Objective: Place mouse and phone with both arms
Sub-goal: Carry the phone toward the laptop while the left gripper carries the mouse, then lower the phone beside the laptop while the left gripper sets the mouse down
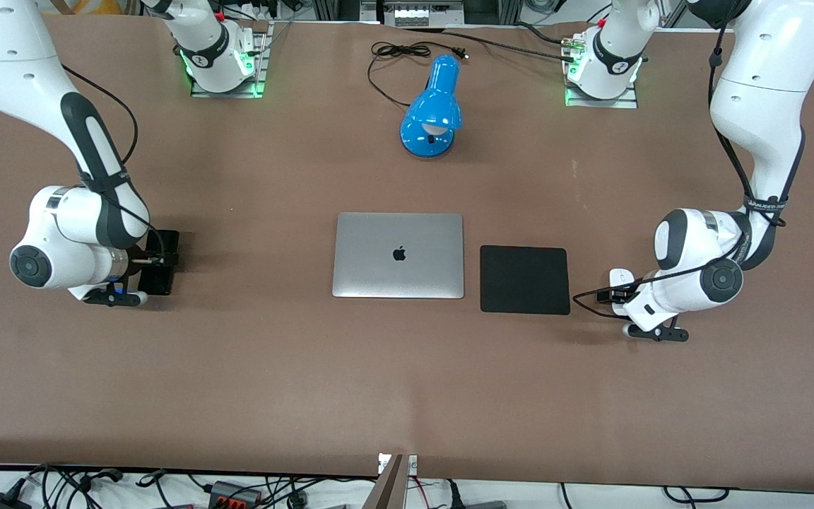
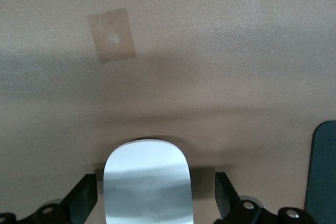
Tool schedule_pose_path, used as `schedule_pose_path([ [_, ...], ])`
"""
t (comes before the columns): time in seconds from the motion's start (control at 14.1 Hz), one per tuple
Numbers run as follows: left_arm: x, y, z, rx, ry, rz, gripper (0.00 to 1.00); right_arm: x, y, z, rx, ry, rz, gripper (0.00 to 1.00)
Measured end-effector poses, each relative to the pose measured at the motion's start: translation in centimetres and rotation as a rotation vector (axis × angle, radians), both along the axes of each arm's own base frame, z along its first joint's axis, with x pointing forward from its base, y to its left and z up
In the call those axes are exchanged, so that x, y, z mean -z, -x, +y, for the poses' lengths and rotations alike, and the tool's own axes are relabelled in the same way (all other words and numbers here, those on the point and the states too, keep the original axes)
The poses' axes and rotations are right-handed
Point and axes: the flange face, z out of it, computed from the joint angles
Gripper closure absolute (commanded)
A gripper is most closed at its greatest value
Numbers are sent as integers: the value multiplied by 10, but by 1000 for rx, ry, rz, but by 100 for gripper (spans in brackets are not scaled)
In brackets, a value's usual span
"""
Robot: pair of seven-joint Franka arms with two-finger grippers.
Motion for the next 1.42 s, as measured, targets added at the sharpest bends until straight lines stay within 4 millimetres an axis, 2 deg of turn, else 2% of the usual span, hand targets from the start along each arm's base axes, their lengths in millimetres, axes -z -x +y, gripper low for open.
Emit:
schedule_pose_path([
  [0.21,0,0,1,1,0,-1,9,-43,-19,56,-65,4,-46,73],
  [0.36,-1,0,1,1,0,-1,24,-50,-21,104,-88,12,-61,73],
  [0.5,-1,0,1,2,0,-2,47,-48,-15,155,-91,-6,-64,73],
  [0.64,-2,-1,2,1,0,-4,59,-45,-8,206,-69,-36,-81,73],
  [0.78,-4,-1,6,-4,-1,-4,60,-39,-1,244,-61,-36,-106,72],
  [0.99,-10,-3,-5,10,4,20,62,-21,4,270,-35,-29,-130,72],
  [1.14,-27,-7,-26,14,2,57,62,-7,10,289,-14,-18,-136,72],
  [1.21,-38,-8,-45,5,-1,79,62,-1,15,301,-1,-9,-134,72],
  [1.35,-52,-4,-100,-11,-10,98,62,11,26,323,5,3,-129,72],
  [1.42,-52,3,-131,-10,-14,100,62,17,31,330,0,7,-125,72],
])
